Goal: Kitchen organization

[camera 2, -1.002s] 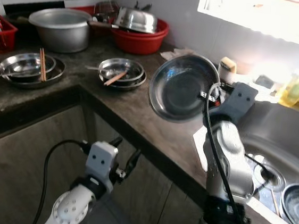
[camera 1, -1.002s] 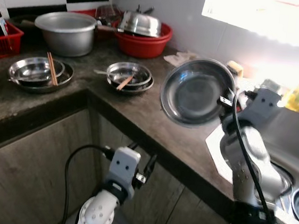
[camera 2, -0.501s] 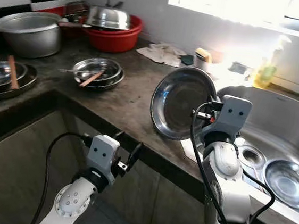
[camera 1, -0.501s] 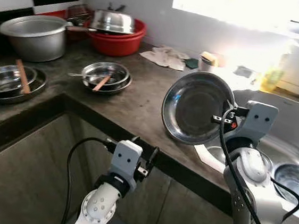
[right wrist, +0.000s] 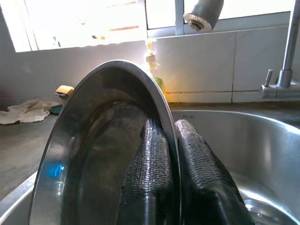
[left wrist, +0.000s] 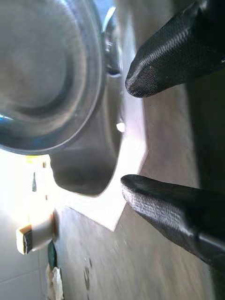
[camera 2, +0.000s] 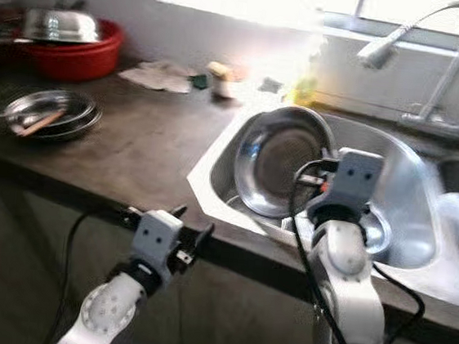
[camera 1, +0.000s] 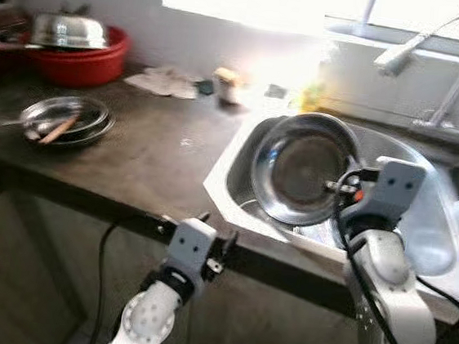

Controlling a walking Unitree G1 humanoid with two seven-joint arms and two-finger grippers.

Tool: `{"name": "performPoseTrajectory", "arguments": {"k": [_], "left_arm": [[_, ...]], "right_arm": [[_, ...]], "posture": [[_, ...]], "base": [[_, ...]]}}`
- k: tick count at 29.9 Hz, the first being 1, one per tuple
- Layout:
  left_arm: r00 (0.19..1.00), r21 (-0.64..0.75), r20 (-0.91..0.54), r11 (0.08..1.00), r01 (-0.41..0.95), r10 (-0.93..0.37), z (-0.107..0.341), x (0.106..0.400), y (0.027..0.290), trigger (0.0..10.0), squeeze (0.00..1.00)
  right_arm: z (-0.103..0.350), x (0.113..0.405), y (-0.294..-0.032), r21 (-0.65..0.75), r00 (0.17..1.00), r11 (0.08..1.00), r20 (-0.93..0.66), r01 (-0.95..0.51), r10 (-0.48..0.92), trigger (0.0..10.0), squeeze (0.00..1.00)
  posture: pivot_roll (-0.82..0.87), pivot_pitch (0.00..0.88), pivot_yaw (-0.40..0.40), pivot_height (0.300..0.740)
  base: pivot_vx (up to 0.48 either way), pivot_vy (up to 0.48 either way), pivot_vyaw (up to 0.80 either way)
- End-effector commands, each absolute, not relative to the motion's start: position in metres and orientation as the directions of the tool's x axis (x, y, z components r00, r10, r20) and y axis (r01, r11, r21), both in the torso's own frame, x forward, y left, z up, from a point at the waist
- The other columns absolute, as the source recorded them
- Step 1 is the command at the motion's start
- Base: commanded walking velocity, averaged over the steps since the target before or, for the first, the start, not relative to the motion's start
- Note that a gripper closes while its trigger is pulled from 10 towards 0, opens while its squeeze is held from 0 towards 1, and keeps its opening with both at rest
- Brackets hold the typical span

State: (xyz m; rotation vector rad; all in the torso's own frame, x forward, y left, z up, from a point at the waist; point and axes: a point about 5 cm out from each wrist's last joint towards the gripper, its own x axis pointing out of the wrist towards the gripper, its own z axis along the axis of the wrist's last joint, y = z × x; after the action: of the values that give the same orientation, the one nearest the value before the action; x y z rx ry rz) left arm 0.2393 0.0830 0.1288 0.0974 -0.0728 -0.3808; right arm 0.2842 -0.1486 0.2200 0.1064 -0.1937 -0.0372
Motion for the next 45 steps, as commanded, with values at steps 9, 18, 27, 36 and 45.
{"name": "performPoseTrajectory", "arguments": {"k": [9, 18, 27, 36, 45], "left_arm": [[0.921, 0.115, 0.053, 0.918, 0.379, -0.387, 0.128, 0.240, 0.080, 10.0, 0.00], [0.920, 0.098, 0.052, 0.919, 0.382, -0.388, 0.130, 0.238, 0.078, 10.0, 0.00], [0.922, 0.082, 0.044, 0.921, 0.380, -0.384, 0.131, 0.225, 0.079, 10.0, 0.00], [0.920, 0.115, 0.023, 0.915, 0.386, -0.391, 0.138, 0.209, 0.085, 10.0, 0.00], [0.921, 0.109, 0.002, 0.915, 0.388, -0.390, 0.140, 0.202, 0.085, 10.0, 0.00]], "right_arm": [[0.226, 0.297, -0.158, 0.063, 0.983, 0.998, 0.179, 0.030, -0.041, 10.0, 0.00], [0.225, 0.338, -0.171, 0.030, 0.995, 0.999, 0.090, 0.045, -0.048, 10.0, 0.00], [0.229, 0.384, -0.180, 0.052, 0.999, 0.998, -0.014, 0.041, -0.040, 10.0, 0.00], [0.210, 0.412, -0.165, 0.128, 0.986, 0.992, -0.168, 0.011, 0.011, 10.0, 0.00], [0.187, 0.412, -0.153, 0.211, 0.961, 0.977, -0.260, -0.037, 0.093, 10.0, 0.00]], "posture": [[0.17, 0.000, -0.058, 0.740], [0.17, 0.024, -0.065, 0.740], [0.20, 0.094, -0.079, 0.740], [0.25, 0.187, -0.082, 0.740], [0.26, 0.215, -0.074, 0.740]], "base": [[0.000, 0.000, 0.00], [0.000, 0.000, 0.00], [0.000, 0.000, 0.00], [0.000, 0.000, 0.00], [0.000, 0.000, 0.00]]}}
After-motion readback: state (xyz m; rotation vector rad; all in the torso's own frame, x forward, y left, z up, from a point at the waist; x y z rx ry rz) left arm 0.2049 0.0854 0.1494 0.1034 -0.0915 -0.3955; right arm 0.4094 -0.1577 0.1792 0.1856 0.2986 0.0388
